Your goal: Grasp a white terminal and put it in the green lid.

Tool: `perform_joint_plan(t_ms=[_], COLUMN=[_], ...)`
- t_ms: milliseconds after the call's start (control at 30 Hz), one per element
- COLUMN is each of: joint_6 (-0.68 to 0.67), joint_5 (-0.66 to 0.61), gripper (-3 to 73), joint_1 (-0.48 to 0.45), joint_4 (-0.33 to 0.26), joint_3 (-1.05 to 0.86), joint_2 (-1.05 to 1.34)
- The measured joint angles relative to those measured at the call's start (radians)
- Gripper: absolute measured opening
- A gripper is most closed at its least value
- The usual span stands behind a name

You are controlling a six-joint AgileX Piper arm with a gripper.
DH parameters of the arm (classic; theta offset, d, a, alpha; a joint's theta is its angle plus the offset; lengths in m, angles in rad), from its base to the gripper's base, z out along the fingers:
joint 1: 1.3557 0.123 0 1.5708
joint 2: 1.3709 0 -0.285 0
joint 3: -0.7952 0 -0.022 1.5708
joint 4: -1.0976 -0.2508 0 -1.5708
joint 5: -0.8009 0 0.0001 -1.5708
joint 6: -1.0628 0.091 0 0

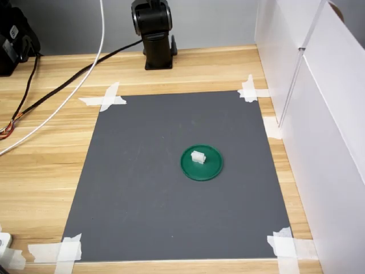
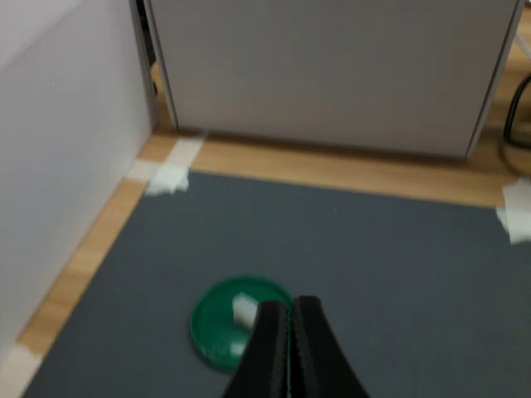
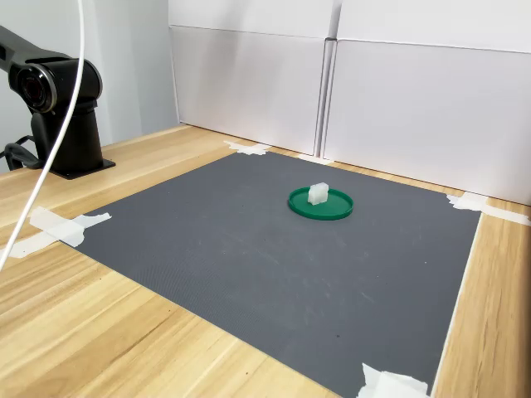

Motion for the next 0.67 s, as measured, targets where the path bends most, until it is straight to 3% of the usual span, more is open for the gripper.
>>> perform_joint_plan(t_ms=[300, 667], joint_6=[-0.004, -0.004], joint_5=[-0.025, -0.064], gripper=[-2.0, -2.0], joint_1=[0.0, -0.011], joint_4=[0.0, 0.003], joint_3=[-0.206, -0.341], joint_2=[0.228, 0.255])
